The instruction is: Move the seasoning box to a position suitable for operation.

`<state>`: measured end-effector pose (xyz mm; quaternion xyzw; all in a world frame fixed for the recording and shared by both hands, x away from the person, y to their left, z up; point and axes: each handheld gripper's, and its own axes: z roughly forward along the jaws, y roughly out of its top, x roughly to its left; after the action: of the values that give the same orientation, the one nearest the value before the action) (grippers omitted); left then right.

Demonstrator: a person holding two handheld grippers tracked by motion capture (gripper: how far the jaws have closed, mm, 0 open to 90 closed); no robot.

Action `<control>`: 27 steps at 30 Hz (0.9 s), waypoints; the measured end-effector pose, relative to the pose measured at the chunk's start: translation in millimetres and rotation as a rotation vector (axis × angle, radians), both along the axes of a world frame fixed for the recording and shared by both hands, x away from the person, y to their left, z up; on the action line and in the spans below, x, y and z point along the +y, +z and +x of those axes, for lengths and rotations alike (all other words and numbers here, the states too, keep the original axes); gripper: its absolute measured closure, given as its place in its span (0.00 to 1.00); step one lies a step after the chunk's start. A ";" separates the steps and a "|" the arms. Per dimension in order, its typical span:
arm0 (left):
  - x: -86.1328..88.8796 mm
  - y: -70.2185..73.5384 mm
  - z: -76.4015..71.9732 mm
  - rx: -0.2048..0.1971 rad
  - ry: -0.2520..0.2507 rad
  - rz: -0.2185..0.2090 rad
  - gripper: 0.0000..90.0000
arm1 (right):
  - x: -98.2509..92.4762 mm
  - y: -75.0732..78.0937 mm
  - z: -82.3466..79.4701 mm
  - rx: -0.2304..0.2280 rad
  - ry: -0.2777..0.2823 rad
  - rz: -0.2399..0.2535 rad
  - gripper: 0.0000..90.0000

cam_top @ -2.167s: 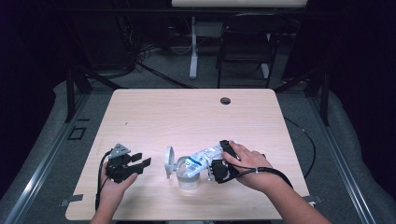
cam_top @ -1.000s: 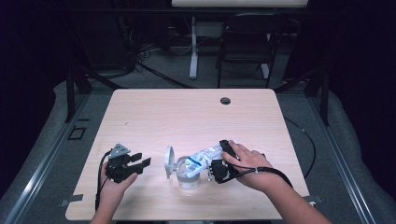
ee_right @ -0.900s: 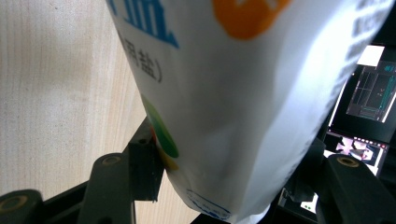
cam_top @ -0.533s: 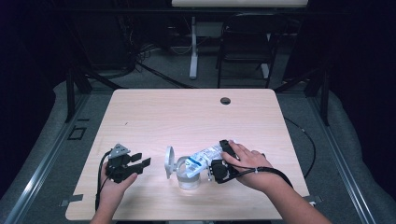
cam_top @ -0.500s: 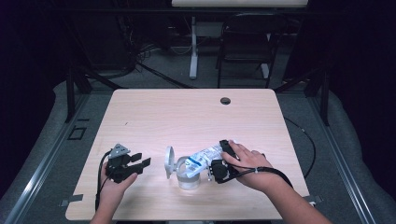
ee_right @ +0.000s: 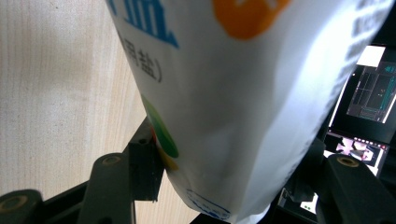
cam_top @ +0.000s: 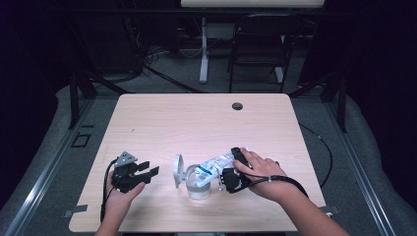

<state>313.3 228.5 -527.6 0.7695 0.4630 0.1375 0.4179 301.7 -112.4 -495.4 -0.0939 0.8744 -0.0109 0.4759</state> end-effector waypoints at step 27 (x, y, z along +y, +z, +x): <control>0.5 -0.7 0.3 -0.004 0.006 -0.007 0.58 | 0.5 0.4 0.2 -0.004 0.011 -0.011 0.47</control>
<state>313.5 228.9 -528.3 0.7661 0.4651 0.1387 0.4213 302.0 -111.9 -495.0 -0.1013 0.8728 -0.0133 0.4773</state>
